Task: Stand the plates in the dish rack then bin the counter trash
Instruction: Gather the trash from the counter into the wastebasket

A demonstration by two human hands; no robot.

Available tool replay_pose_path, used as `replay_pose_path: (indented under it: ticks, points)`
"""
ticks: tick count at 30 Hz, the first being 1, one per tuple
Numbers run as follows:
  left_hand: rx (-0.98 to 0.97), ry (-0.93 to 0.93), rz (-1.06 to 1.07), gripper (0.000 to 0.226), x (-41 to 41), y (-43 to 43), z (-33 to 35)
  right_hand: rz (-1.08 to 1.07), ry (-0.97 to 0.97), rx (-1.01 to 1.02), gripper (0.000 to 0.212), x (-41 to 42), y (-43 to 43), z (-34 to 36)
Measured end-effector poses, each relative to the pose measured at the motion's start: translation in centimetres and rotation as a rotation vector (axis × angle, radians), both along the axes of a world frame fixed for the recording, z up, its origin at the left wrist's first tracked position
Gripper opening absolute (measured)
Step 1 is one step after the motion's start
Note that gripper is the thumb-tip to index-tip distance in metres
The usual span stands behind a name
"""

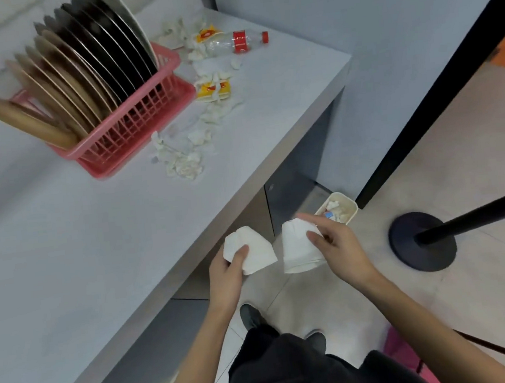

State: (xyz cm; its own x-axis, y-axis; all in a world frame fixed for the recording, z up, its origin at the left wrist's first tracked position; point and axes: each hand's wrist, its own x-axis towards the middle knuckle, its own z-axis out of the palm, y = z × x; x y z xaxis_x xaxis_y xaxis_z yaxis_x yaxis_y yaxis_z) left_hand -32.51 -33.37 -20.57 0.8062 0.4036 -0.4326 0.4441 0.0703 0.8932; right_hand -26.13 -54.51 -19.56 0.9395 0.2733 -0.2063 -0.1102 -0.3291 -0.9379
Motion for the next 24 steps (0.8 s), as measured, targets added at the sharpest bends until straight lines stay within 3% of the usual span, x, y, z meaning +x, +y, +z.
replay_pose_path:
  ticks: [10, 24]
  points:
    - [0.146, 0.027, -0.246, 0.026, 4.0, -3.7, -0.2, -0.135, 0.042, -0.015, 0.041, 1.0, -4.6, -1.0]
    - [0.061, 0.059, -0.433, 0.029, 13.5, -2.9, -2.5, -0.264, 0.094, -0.11, 0.032, 7.9, -4.7, -1.7]
